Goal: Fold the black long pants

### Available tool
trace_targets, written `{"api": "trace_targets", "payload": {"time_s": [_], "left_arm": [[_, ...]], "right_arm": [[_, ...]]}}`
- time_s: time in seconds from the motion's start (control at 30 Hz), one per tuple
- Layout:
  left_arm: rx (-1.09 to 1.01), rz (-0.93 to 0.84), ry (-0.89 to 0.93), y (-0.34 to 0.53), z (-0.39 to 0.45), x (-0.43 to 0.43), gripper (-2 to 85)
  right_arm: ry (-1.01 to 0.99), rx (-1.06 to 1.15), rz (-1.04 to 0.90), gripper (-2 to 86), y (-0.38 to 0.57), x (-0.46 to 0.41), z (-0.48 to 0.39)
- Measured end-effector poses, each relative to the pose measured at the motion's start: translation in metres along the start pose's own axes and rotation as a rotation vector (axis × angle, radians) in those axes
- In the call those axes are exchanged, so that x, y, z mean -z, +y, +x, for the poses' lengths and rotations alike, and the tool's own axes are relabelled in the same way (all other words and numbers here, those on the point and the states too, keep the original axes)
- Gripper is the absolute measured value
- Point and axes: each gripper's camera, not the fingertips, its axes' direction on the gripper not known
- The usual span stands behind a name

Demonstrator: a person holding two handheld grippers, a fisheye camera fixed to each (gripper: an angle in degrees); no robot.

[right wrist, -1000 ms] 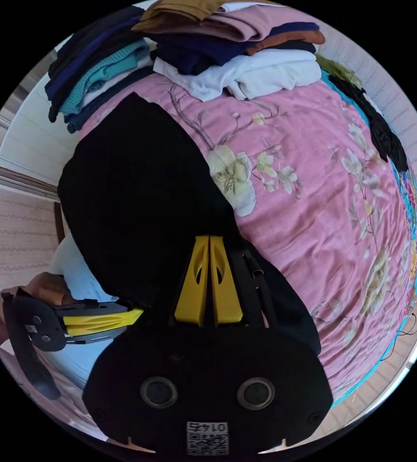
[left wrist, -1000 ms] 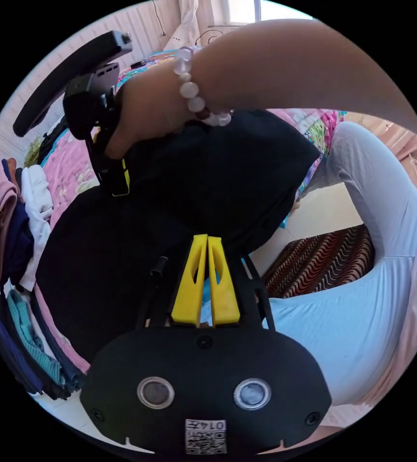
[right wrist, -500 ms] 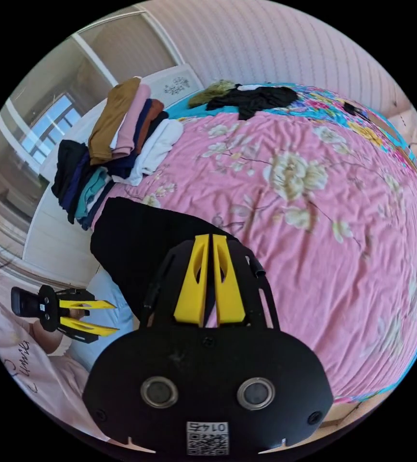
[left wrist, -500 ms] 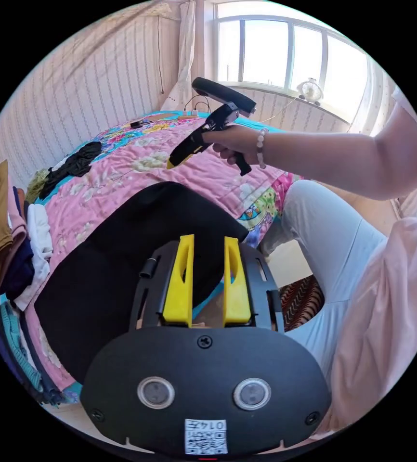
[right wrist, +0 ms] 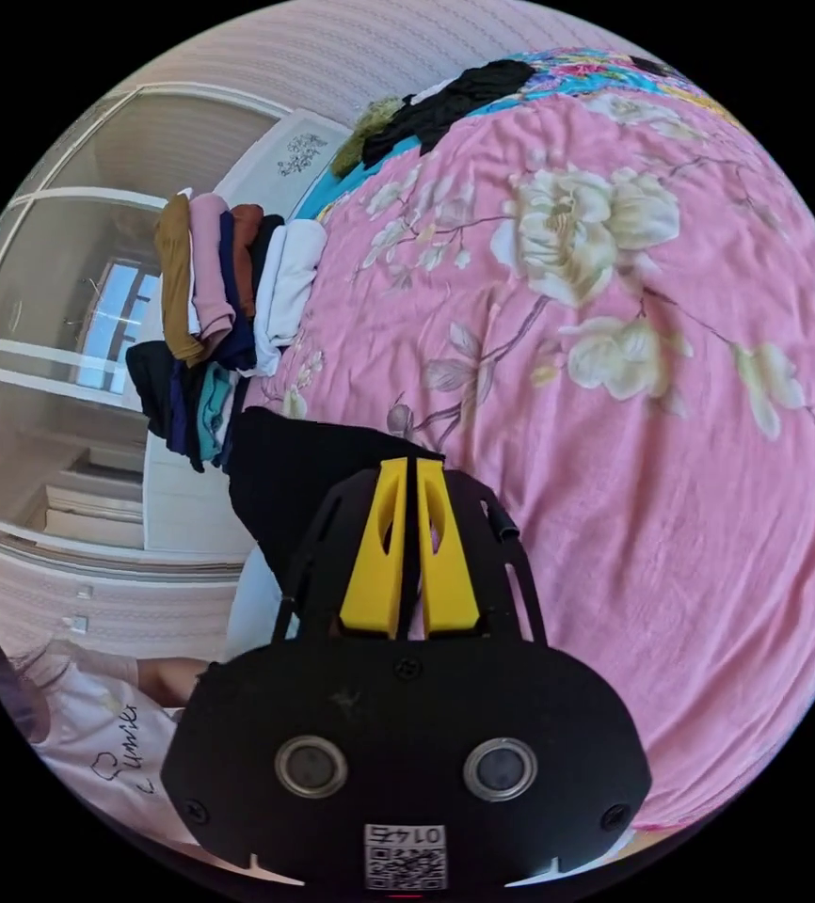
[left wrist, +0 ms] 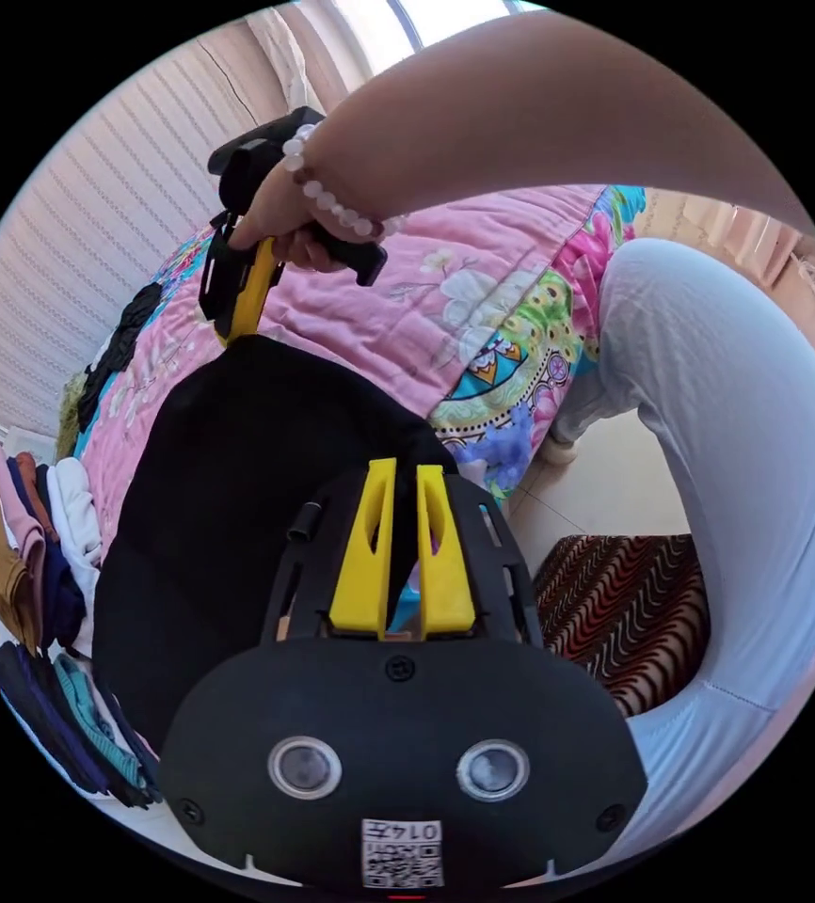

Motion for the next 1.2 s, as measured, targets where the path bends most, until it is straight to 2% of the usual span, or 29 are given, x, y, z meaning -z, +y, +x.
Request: {"api": "trace_targets", "payload": {"time_s": [0.03, 0.17, 0.3, 0.43, 0.5, 0.57, 0.67, 0.77, 0.83, 0.93, 1.0, 1.07, 1.2], "left_arm": [[0.005, 0.010, 0.010, 0.001, -0.001, 0.002, 1.5], [0.028, 0.105, 0.095, 0.013, -0.013, 0.019, -0.6], [0.066, 0.073, 0.147, 0.022, -0.024, 0.009, -0.6], [0.111, 0.081, 0.168, 0.031, -0.030, 0.006, -0.4], [0.108, 0.076, 0.164, 0.036, -0.032, 0.003, -0.6], [0.108, 0.084, 0.169, 0.039, -0.036, 0.007, -0.7], [0.087, 0.162, 0.140, 0.045, -0.041, 0.028, -0.8], [0.096, 0.268, 0.190, 0.046, -0.049, 0.048, -0.9], [0.117, 0.361, 0.264, 0.043, -0.055, 0.060, -0.9], [0.220, 0.512, 0.498, 0.037, -0.076, 0.067, -0.9], [0.276, 0.560, 0.593, 0.040, -0.088, 0.064, -0.9], [0.327, 0.598, 0.632, 0.050, -0.100, 0.064, -0.8], [0.463, 0.656, 0.603, 0.107, -0.134, 0.080, -0.8]], "right_arm": [[0.050, 0.041, 0.015, 1.4, -0.004, 0.013, -0.005], [0.026, 0.119, 0.027, 1.3, -0.010, 0.046, -0.005], [-0.003, 0.107, 0.036, 2.7, -0.002, 0.059, 0.003], [-0.011, 0.046, 0.137, 7.9, 0.023, 0.088, 0.001], [-0.033, 0.024, 0.075, 8.8, 0.027, 0.083, 0.002], [-0.095, 0.039, -0.025, 3.2, 0.025, 0.070, 0.001], [-0.136, 0.040, 0.039, 1.4, 0.030, 0.087, -0.003], [-0.208, 0.047, 0.088, 0.7, 0.040, 0.119, 0.002], [-0.210, 0.043, 0.125, 0.6, 0.051, 0.146, 0.007], [-0.148, 0.010, 0.185, 0.5, 0.075, 0.200, 0.018], [-0.112, -0.027, 0.224, 0.4, 0.094, 0.231, 0.025], [-0.112, -0.071, 0.269, 0.5, 0.116, 0.262, 0.028], [-0.205, -0.034, 0.268, 0.6, 0.122, 0.265, 0.003]]}}
